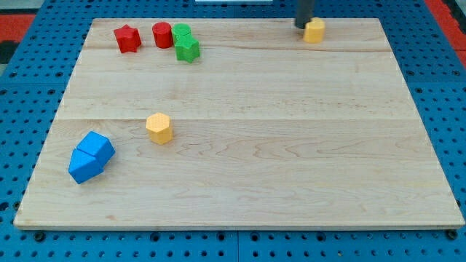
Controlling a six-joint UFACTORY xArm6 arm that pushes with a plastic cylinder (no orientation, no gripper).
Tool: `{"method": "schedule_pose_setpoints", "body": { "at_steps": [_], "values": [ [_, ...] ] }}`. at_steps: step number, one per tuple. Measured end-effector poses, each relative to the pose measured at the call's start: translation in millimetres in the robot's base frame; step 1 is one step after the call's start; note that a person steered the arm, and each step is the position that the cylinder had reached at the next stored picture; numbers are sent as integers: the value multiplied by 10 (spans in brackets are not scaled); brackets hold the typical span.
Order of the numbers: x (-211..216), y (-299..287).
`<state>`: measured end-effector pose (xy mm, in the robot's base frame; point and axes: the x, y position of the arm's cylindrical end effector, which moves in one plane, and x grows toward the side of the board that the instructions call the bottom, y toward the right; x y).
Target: Push the red circle to the top left of the yellow heart
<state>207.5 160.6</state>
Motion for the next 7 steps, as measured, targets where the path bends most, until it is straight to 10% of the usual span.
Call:
{"method": "schedule_pose_setpoints", "body": {
  "at_steps": [1,3,5,7],
  "values": [
    [2,366],
    [208,-1567],
    [1727,-2645],
    [1126,-4207]
  ]
}}
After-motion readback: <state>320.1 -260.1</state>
